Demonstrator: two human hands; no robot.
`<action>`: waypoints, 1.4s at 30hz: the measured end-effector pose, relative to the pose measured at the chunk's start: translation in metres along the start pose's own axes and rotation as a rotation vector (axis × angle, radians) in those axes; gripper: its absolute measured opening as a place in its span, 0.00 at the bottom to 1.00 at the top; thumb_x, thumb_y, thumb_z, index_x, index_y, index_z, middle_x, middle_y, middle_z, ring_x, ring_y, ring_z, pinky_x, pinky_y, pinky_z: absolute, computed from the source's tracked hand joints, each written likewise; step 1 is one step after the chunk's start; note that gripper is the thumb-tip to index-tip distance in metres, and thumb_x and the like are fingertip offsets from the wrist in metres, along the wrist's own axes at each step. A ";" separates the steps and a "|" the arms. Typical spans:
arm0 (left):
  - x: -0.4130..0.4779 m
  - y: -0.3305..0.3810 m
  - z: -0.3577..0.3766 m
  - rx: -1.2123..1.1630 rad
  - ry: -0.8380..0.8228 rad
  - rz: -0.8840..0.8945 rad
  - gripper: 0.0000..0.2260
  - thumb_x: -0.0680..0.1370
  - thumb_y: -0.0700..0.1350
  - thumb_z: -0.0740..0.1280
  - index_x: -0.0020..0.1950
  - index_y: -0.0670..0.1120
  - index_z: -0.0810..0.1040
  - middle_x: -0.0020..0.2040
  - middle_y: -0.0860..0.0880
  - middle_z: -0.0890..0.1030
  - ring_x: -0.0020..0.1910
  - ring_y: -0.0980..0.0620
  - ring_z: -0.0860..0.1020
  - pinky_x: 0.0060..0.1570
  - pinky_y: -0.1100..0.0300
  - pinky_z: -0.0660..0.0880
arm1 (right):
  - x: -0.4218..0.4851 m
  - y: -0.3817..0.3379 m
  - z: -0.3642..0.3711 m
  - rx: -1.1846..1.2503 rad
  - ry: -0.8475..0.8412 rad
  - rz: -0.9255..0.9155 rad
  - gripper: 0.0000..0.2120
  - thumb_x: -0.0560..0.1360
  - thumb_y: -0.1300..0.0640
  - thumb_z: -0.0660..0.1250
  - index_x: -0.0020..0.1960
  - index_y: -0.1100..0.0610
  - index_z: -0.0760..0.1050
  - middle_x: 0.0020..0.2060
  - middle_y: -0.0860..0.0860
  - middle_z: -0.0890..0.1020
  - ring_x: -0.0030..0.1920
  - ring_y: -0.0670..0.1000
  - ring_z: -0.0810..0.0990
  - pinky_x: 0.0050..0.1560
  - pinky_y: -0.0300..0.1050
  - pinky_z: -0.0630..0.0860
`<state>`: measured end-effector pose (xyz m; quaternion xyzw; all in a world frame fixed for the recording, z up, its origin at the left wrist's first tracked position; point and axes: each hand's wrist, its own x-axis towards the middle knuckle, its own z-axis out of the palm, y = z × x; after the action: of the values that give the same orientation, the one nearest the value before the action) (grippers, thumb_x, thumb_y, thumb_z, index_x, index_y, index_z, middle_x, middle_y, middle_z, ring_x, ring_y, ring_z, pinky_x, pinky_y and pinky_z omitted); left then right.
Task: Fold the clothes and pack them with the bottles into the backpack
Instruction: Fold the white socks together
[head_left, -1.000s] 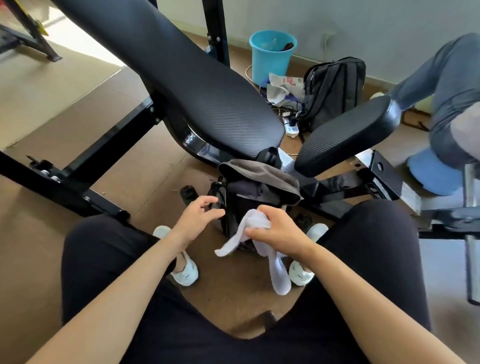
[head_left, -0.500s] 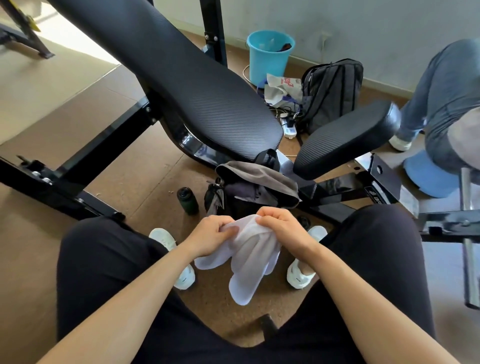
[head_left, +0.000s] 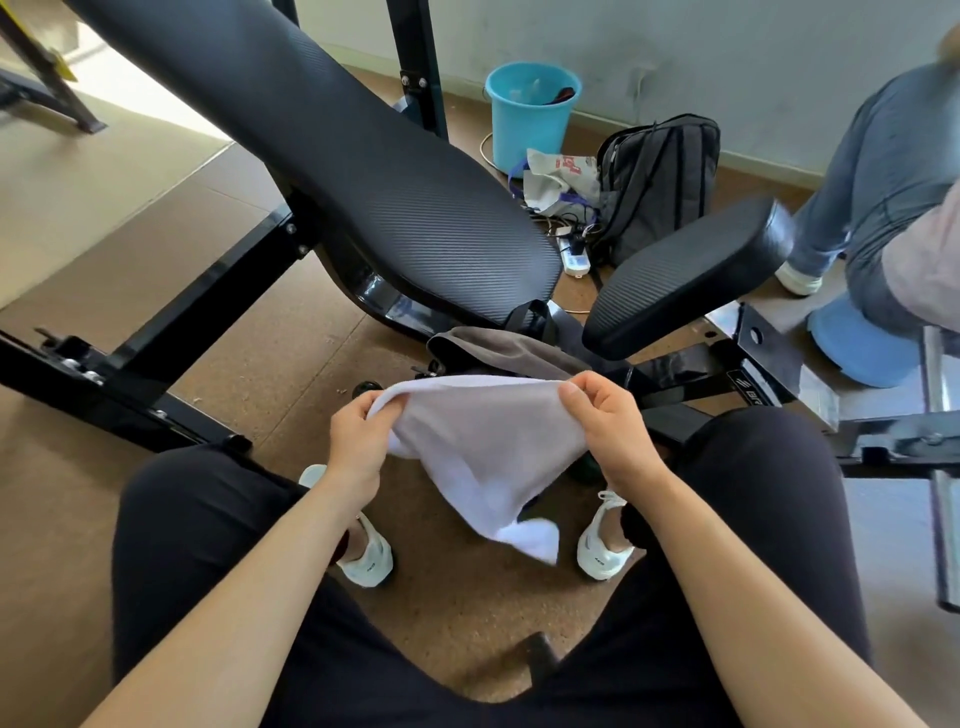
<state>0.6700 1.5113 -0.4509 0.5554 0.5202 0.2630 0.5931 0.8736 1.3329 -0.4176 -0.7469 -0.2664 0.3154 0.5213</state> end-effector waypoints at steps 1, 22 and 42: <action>0.000 0.004 -0.001 -0.073 -0.028 -0.006 0.10 0.80 0.43 0.69 0.42 0.54 0.85 0.44 0.46 0.83 0.47 0.45 0.79 0.45 0.50 0.75 | 0.001 0.001 -0.002 -0.053 0.023 -0.016 0.12 0.82 0.52 0.65 0.45 0.58 0.78 0.38 0.53 0.79 0.39 0.50 0.75 0.42 0.48 0.73; -0.022 -0.013 0.012 0.448 -0.839 0.006 0.28 0.66 0.60 0.80 0.61 0.49 0.82 0.56 0.50 0.85 0.57 0.50 0.83 0.60 0.47 0.80 | -0.017 -0.033 0.031 -0.060 -0.177 -0.239 0.11 0.81 0.56 0.68 0.44 0.61 0.81 0.37 0.61 0.79 0.36 0.48 0.73 0.38 0.42 0.69; -0.007 -0.023 0.012 0.371 -0.538 0.130 0.14 0.77 0.53 0.73 0.52 0.43 0.83 0.50 0.38 0.82 0.50 0.37 0.80 0.48 0.51 0.73 | 0.023 -0.015 -0.054 0.171 0.239 0.052 0.14 0.72 0.69 0.60 0.31 0.58 0.63 0.26 0.46 0.61 0.30 0.45 0.59 0.35 0.42 0.57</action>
<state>0.6724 1.4946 -0.4718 0.7354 0.3475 0.0451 0.5800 0.9280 1.3217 -0.3940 -0.7386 -0.1550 0.2590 0.6028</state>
